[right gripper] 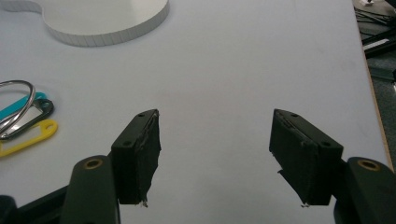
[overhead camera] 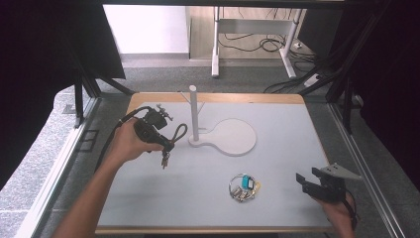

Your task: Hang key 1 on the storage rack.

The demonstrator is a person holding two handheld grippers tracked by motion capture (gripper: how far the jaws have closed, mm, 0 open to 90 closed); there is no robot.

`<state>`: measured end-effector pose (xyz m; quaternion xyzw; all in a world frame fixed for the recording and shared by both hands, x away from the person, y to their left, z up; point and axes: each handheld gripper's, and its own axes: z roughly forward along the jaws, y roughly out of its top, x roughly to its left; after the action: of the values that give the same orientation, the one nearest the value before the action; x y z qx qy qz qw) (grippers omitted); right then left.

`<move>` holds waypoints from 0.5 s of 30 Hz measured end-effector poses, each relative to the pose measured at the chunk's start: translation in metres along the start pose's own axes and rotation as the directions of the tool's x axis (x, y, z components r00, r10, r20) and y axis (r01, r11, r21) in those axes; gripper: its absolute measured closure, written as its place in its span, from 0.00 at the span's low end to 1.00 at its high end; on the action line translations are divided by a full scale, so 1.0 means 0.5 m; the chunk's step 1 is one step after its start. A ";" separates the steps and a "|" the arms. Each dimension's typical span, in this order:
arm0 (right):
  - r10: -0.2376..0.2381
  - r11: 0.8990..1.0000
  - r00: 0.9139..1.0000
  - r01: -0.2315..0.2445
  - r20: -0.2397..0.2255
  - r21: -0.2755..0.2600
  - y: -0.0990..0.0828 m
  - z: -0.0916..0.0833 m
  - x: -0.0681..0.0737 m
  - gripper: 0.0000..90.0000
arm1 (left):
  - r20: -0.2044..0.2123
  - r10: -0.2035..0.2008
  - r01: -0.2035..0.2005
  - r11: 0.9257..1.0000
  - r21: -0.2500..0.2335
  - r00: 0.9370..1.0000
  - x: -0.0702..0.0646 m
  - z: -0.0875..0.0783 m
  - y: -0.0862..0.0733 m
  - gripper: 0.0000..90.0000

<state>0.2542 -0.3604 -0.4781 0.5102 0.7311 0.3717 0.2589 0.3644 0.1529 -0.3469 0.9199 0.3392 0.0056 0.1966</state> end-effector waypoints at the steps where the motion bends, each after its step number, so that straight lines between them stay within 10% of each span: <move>1: -0.001 1.000 1.000 0.001 0.000 0.000 0.000 0.000 0.000 0.37 | -0.004 0.000 0.000 1.000 -0.002 1.000 0.002 -0.003 0.004 0.74; 15: 0.007 1.000 1.000 -0.007 -0.008 0.011 -0.002 0.006 -0.001 0.37 | -0.023 -0.016 0.016 1.000 -0.024 1.000 0.012 -0.037 0.042 0.74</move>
<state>0.2559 -0.3603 -0.4807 0.5125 0.7324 0.3706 0.2522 0.3796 0.1487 -0.3229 0.9147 0.3487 0.0186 0.2035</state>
